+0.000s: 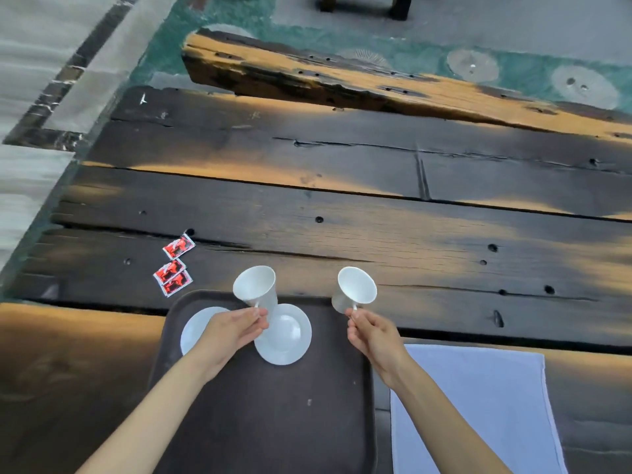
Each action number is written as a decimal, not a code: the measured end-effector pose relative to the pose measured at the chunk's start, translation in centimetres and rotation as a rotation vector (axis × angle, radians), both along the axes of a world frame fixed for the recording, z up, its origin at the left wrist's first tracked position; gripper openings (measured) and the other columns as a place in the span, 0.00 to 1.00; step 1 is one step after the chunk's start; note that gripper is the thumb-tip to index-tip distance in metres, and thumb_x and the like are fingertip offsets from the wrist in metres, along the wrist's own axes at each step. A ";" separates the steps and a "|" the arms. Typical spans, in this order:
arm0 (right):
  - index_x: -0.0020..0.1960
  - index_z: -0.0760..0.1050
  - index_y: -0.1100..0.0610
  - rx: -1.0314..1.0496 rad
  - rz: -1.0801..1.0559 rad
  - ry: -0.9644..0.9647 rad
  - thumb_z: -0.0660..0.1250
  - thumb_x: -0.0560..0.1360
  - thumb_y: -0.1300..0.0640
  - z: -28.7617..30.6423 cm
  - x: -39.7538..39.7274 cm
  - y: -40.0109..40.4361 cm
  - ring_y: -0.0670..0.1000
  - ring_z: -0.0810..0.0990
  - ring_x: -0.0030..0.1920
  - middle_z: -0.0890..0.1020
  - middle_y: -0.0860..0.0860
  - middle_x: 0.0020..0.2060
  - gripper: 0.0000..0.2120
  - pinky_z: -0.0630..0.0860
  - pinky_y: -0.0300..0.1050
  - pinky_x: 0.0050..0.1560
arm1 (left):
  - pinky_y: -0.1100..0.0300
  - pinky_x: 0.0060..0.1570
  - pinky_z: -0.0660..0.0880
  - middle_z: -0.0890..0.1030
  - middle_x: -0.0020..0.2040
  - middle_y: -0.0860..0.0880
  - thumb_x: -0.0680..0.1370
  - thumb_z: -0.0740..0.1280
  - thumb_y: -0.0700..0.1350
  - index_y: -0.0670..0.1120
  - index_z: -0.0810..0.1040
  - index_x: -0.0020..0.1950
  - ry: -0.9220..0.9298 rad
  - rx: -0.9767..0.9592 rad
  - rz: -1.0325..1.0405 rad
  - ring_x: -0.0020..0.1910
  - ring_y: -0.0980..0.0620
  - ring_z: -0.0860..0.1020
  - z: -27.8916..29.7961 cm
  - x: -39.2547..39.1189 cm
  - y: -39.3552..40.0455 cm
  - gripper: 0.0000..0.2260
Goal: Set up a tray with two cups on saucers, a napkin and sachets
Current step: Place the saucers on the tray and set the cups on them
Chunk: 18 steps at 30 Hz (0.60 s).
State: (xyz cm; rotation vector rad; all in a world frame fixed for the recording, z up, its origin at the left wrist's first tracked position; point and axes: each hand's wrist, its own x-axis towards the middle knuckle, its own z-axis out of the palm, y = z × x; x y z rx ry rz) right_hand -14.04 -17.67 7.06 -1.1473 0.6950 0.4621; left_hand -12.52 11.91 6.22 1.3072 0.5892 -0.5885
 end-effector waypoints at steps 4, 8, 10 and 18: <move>0.52 0.84 0.61 -0.045 0.064 0.001 0.66 0.82 0.60 -0.4 -1.3 3.1 0.45 0.78 0.36 0.80 0.50 0.35 0.09 0.80 0.35 0.44 | 0.68 0.49 0.81 0.88 0.49 0.46 0.81 0.69 0.44 0.44 0.86 0.53 -0.004 0.086 0.047 0.53 0.53 0.85 0.1 -2.8 2.5 0.07; 0.47 0.85 0.59 -0.078 0.160 -0.022 0.66 0.82 0.59 -0.8 -2.1 5.9 0.45 0.75 0.35 0.77 0.50 0.35 0.10 0.79 0.36 0.47 | 0.70 0.46 0.80 0.88 0.50 0.48 0.80 0.70 0.44 0.46 0.87 0.50 -0.029 0.123 0.056 0.53 0.54 0.85 0.1 -4.4 4.7 0.06; 0.48 0.84 0.60 -0.102 0.184 -0.018 0.65 0.82 0.59 -1.3 -2.4 7.0 0.45 0.75 0.35 0.76 0.50 0.35 0.10 0.79 0.36 0.47 | 0.70 0.46 0.80 0.88 0.50 0.49 0.80 0.70 0.44 0.47 0.86 0.50 -0.033 0.151 0.054 0.52 0.55 0.86 -0.1 -4.9 5.5 0.05; 0.45 0.83 0.61 -0.138 0.221 0.031 0.65 0.82 0.61 -2.7 -2.5 10.8 0.48 0.74 0.35 0.75 0.52 0.35 0.11 0.80 0.39 0.47 | 0.64 0.56 0.80 0.87 0.54 0.46 0.80 0.70 0.44 0.40 0.86 0.57 -0.026 0.172 0.037 0.54 0.54 0.85 -2.4 -6.7 7.5 0.10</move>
